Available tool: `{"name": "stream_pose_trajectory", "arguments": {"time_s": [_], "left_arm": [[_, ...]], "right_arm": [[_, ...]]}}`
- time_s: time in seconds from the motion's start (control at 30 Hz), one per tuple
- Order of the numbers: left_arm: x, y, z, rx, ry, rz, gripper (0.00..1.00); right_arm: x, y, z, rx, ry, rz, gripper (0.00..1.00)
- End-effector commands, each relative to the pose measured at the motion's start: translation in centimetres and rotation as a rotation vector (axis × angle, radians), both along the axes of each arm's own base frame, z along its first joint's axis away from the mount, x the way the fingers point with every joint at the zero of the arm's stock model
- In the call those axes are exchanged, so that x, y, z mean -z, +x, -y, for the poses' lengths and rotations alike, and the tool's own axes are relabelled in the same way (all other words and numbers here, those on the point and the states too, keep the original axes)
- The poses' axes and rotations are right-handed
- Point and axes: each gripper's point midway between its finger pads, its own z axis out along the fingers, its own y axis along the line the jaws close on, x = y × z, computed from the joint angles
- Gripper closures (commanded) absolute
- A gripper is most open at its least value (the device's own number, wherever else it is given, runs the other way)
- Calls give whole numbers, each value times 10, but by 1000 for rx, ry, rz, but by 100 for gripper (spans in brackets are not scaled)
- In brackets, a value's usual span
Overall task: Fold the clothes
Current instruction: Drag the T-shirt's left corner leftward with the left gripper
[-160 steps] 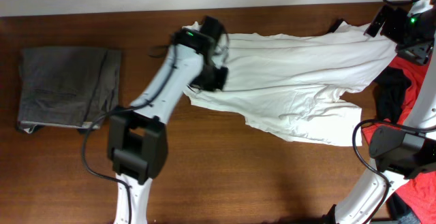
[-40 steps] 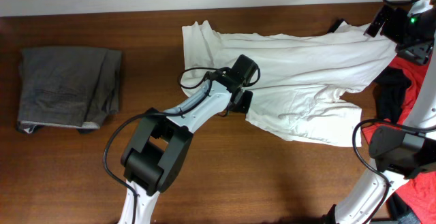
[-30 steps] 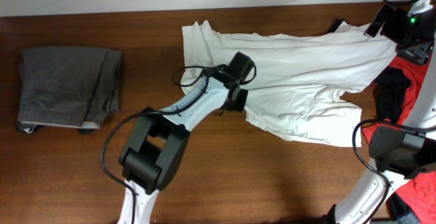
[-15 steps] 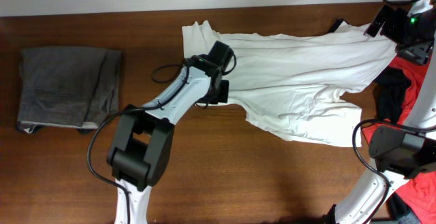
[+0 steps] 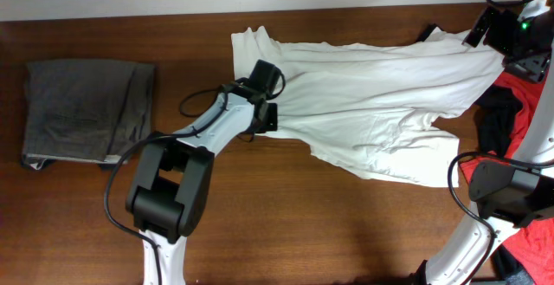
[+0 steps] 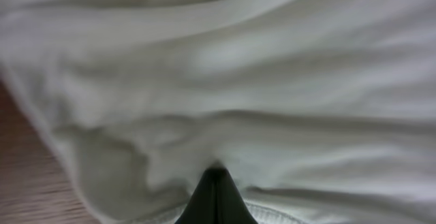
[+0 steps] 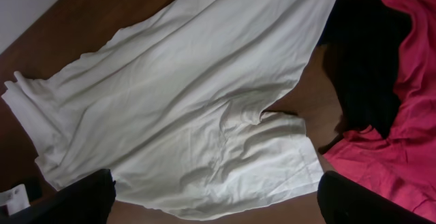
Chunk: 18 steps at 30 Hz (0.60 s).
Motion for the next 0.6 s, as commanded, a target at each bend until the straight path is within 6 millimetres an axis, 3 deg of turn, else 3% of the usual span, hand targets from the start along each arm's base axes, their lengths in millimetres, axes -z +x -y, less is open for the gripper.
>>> {"name": "stream_pose_trajectory", "arguments": {"time_s": [0.0,0.13,0.3,0.57], "left_arm": [[10,-9,-39,-48,72,-60,100],[9,-5,-66,-50,121,-66,100],[6,15,-96,-111,129,-16,100],[4,55,-114,-115,107,117,100]], "right_arm": [[3,-1,0,5,1,-13,1],[3,-1,0,5,1,-13,1],[3,-1,0,5,1,-13,1],[3,-1,0,5,0,-13,1]]}}
